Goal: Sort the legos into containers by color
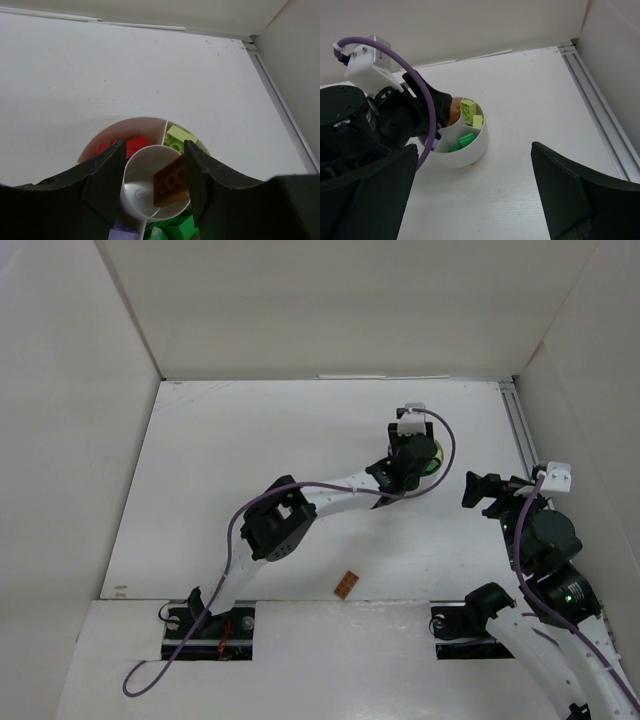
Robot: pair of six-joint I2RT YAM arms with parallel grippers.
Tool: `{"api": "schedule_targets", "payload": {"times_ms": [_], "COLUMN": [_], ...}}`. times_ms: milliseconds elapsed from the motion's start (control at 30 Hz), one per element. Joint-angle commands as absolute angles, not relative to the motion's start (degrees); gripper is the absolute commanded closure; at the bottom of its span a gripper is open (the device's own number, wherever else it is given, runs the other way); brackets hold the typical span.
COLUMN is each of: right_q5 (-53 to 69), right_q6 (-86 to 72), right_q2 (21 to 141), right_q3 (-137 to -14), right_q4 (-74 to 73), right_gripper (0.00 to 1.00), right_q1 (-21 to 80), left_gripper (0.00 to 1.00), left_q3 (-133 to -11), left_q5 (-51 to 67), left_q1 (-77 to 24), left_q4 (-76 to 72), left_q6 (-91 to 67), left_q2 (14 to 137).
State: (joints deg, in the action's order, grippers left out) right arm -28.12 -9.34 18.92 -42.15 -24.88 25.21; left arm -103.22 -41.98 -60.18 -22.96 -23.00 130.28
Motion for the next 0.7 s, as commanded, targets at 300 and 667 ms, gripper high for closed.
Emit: {"api": "schedule_targets", "payload": {"times_ms": [300, 667], "right_q5": [-27.44, -8.36], "right_q6": [-9.15, -2.9], "right_q2": [19.16, 39.97], "right_q3": [-41.66, -46.92], "right_q4": [-22.32, -23.2], "right_gripper": [0.01, 0.01], "right_q1": [25.75, 26.45], "left_gripper": [0.5, 0.0], "left_q3": [-94.49, -75.6], "left_q5": [-40.88, -35.86], "left_q1": [-60.29, -56.25], "left_q4": [-26.37, 2.84], "left_q6": [-24.52, -37.6], "left_q2": [114.71, 81.68]}}
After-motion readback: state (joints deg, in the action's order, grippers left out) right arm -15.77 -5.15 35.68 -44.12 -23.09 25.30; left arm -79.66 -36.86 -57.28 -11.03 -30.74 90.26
